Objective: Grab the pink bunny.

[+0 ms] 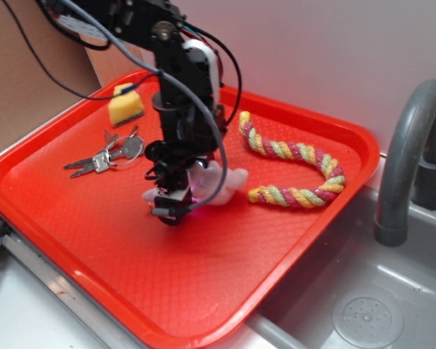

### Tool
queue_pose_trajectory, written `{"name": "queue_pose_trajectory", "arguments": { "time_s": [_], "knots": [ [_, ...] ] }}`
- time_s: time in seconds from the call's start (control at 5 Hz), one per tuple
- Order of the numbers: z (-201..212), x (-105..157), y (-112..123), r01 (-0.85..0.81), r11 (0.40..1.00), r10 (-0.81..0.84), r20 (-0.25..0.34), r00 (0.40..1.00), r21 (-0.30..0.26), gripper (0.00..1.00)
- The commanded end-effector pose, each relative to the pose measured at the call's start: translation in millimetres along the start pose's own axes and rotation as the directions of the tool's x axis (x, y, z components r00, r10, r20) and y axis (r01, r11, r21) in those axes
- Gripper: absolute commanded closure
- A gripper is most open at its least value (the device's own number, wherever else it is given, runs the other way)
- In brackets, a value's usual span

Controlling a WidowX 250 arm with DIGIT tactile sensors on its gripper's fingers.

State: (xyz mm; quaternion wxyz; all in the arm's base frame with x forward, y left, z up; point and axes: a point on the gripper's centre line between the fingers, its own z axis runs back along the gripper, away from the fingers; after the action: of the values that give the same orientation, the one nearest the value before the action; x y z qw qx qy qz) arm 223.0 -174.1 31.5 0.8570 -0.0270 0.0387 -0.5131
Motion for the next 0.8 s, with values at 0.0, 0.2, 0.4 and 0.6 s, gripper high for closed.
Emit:
{"name": "queue_pose_trajectory", "arguments": {
  "time_s": [0.0,0.2,0.4,0.6],
  "knots": [
    [94.6,-36.6,-16.8,-0.316,0.947,0.31,0.081,0.947,0.067,1.0],
    [132.0,-58.9,-21.4,-0.519,0.854,0.515,0.092,0.852,0.023,1.0],
    [161.2,-87.2,-34.7,-0.631,0.772,0.632,0.19,0.751,-0.076,1.0],
    [182.9,-100.1,-43.3,-0.721,0.693,0.705,0.205,0.679,0.005,1.0]
  ]
}}
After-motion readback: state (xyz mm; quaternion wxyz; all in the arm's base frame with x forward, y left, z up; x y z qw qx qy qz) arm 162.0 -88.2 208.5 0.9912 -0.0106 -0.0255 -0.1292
